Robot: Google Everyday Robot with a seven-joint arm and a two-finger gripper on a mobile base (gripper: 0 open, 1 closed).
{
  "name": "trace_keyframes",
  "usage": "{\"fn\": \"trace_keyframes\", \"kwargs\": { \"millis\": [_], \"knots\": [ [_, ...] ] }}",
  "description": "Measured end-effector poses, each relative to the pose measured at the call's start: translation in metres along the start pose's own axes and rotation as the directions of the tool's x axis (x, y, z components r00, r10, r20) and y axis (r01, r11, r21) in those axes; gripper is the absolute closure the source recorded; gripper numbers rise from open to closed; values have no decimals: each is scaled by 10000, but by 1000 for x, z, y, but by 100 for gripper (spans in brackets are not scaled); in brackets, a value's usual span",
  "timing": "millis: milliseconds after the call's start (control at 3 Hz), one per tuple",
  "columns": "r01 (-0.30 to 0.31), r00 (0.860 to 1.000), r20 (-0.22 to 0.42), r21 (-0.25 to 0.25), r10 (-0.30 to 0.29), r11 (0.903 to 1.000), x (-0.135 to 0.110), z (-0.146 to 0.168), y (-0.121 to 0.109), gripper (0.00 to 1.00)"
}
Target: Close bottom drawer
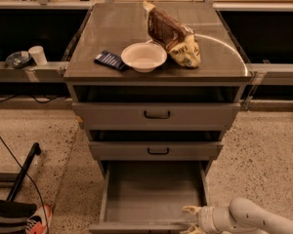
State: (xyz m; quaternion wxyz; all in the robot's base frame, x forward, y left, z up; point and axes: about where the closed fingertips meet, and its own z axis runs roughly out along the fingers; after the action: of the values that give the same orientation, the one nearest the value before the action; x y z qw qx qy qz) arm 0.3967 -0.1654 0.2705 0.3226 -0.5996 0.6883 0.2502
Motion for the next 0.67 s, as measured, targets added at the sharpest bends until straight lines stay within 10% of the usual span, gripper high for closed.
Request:
{"fn": "trace_keyframes", "kwargs": {
  "millis": [667],
  "knots": [
    [-2,10000,-94,-910,-6,9959,55,17,18,95]
  ]
}}
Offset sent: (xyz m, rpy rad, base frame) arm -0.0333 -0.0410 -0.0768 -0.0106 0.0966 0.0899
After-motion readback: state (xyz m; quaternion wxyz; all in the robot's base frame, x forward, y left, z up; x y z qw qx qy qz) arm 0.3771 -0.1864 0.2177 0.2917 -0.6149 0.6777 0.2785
